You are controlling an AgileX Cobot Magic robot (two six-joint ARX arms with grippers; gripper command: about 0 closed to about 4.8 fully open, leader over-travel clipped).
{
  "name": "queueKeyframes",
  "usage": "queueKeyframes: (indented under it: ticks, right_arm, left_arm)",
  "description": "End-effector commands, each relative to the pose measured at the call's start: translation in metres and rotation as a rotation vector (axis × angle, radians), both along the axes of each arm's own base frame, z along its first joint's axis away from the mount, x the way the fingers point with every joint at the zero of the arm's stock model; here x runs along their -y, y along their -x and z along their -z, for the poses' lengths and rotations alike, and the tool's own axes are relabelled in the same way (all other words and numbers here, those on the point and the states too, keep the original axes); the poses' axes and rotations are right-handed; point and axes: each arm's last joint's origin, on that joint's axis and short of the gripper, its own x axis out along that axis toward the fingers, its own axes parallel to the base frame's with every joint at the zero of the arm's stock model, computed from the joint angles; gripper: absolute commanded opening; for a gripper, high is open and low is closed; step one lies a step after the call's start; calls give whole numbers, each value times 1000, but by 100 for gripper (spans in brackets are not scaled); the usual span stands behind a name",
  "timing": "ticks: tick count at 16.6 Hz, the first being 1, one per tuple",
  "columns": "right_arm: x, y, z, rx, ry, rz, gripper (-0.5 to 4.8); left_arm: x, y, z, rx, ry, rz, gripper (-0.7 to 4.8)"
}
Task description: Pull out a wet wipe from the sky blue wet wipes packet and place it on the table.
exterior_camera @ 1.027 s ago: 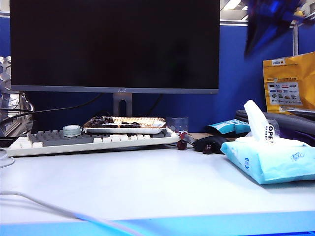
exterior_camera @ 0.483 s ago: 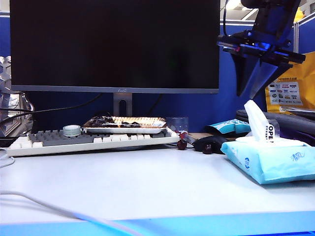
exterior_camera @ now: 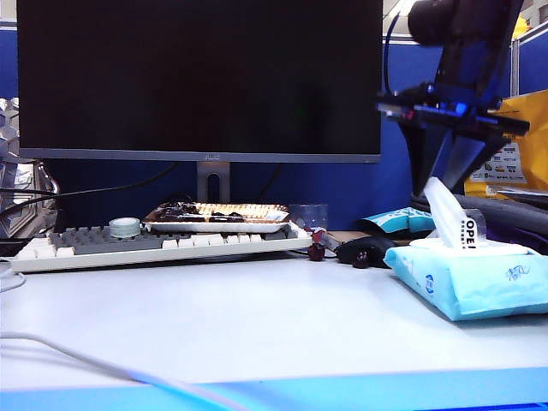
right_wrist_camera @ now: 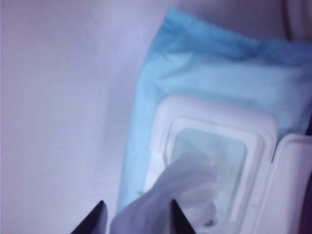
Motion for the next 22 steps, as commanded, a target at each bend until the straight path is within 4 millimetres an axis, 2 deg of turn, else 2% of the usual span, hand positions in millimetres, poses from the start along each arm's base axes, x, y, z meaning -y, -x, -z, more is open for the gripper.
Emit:
queueKeyframes:
  ticks: [1,3,4,6,13,20,22]
  right_arm:
    - [2,-1,-2,25,63,21,176]
    - [2,-1,-2,28,80,26,173]
    - [2,-1,-2,28,79,25,155]
    - [2,-1,-2,27,80,23,-12]
    - [1,-3,-9,60,70,25,-5]
    - [-1,-10,-73,229,10,26,-5]
    - [-3,-10,-85,263,-1,24,-5]
  left_arm:
    - [0,0,1,-11,3,0,-4]
    - [0,0,1,-11,3,0,-4]
    - [0,0,1,-11,3,0,-4]
    - [0,0,1,-11,3,0,-4]
    - [0,0,1,-11,3,0,-4]
    - [0,0,1,-11,3,0,-4]
    - [0,0,1,-11,3,0,-4]
